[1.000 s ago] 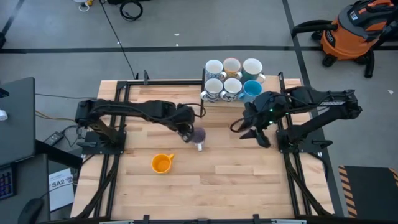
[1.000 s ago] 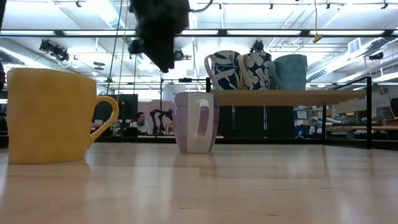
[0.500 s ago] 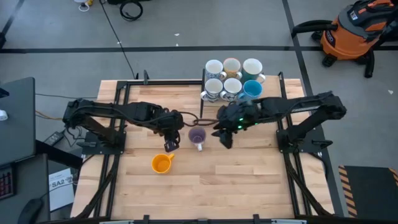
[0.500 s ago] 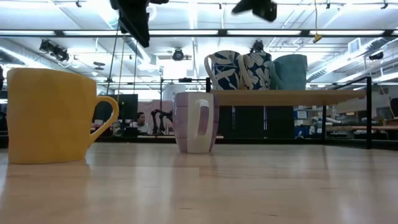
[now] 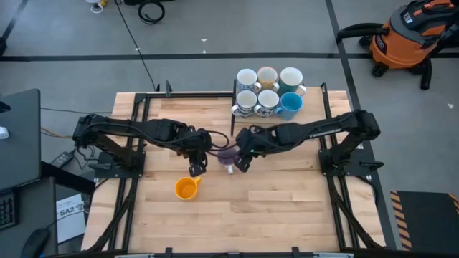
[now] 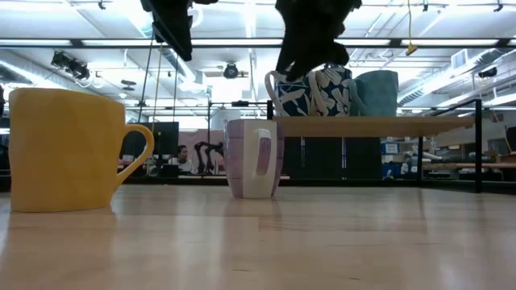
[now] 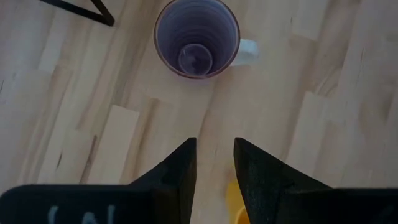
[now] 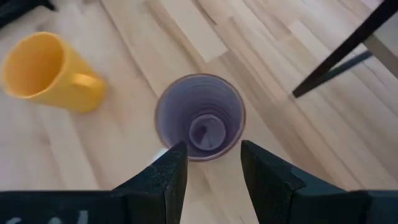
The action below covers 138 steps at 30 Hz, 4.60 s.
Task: Place coffee mugs
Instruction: Put the purple mug on the shelf
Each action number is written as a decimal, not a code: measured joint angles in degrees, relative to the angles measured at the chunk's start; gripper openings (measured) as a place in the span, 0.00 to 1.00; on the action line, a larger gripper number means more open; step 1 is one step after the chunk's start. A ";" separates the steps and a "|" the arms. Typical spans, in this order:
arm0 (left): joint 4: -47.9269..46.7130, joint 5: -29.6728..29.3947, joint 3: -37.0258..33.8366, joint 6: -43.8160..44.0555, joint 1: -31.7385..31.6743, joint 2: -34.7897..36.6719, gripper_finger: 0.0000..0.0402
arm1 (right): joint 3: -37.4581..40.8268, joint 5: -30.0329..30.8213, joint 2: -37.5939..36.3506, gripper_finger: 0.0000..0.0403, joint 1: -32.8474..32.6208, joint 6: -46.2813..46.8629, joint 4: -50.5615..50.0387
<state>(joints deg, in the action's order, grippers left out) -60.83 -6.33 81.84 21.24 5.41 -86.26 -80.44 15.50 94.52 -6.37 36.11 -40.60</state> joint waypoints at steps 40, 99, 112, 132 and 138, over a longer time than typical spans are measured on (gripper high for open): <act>-16.51 0.24 0.00 2.13 5.35 0.09 0.28 | -0.07 7.60 9.96 0.39 1.37 1.98 2.90; -23.31 0.00 0.00 10.18 17.70 0.13 0.28 | 0.09 1.26 3.91 0.06 3.38 -2.19 -15.17; -22.98 0.00 0.00 10.17 17.70 0.13 0.28 | 1.21 3.30 -8.29 0.07 5.38 -2.70 -28.23; -22.08 -0.01 0.00 10.16 17.70 0.13 0.28 | 27.49 -0.64 -23.01 0.07 4.63 5.88 -17.00; -21.89 0.00 0.00 10.13 17.70 0.13 0.28 | 29.61 -0.72 -22.51 0.08 4.63 4.54 -16.31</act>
<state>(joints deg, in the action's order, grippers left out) -82.72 -6.33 81.84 31.38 23.11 -86.13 -50.83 14.78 72.01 -1.74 40.65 -56.92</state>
